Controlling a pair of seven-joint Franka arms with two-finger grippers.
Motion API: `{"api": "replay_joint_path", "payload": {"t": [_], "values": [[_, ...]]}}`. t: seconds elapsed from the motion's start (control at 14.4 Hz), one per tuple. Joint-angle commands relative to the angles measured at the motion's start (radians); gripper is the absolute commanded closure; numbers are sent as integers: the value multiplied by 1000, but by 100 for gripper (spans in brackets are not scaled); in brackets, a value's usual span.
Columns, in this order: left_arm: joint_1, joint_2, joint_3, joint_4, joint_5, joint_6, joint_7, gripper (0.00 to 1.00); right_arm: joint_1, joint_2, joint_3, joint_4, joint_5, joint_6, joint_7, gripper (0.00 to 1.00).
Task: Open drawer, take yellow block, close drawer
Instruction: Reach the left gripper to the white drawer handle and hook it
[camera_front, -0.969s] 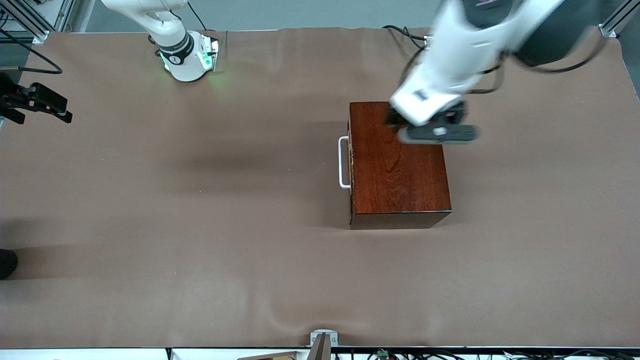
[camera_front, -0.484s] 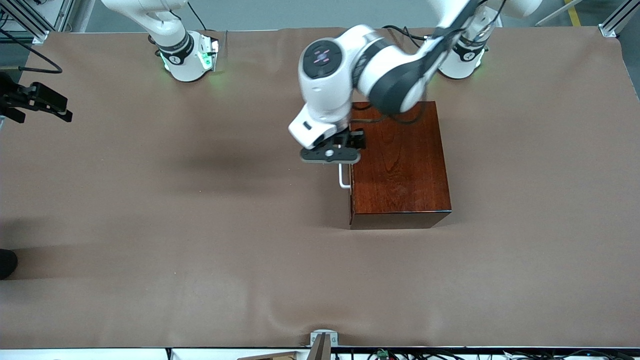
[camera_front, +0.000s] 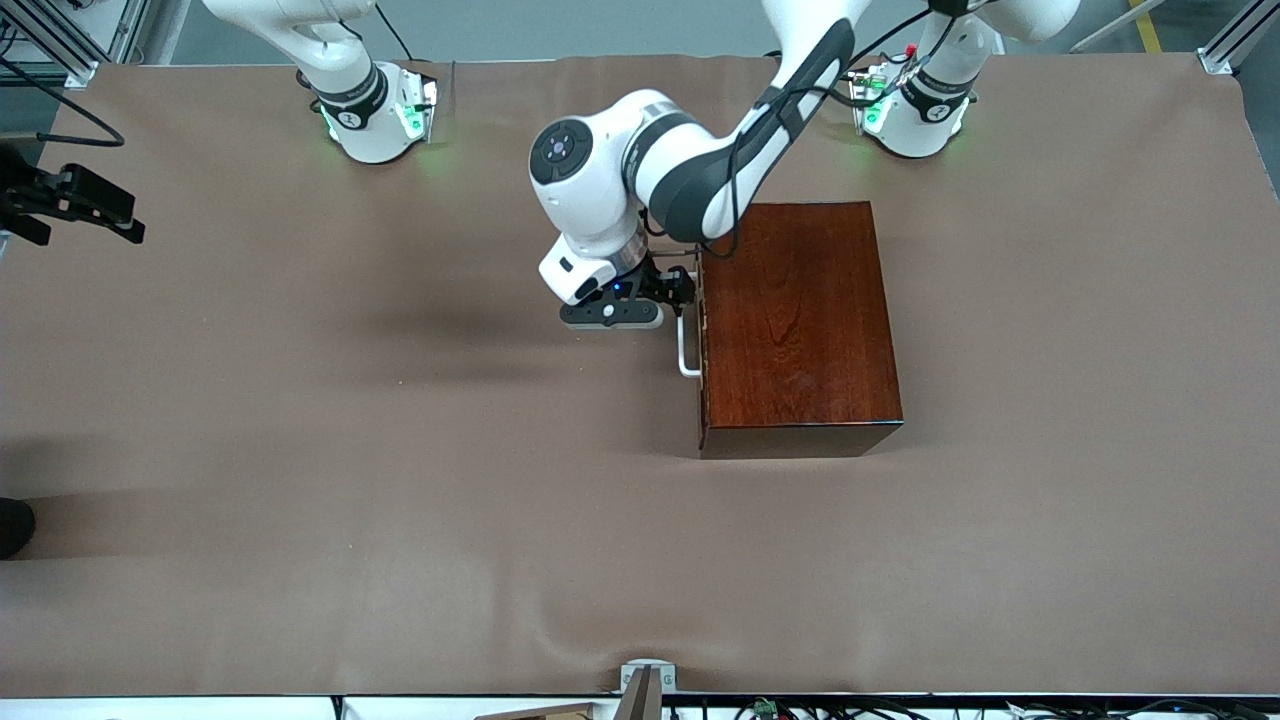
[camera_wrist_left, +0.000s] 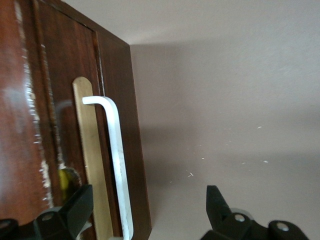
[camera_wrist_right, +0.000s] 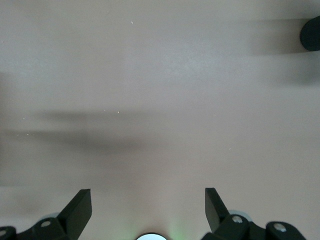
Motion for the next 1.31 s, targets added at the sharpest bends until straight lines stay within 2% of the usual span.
{"api": "replay_joint_path", "payload": {"t": [0.0, 0.42, 1.25], "values": [[-15, 37, 13, 21, 50, -18, -12, 0, -15, -24, 13, -18, -9, 3, 4, 0], [-15, 94, 13, 26, 64, -34, -38, 0, -10, -24, 15, -15, -7, -2, 4, 0], [-31, 111, -7, 40, 9, 270, -325, 0, -7, -22, 16, -10, -4, -2, 4, 0]]}}
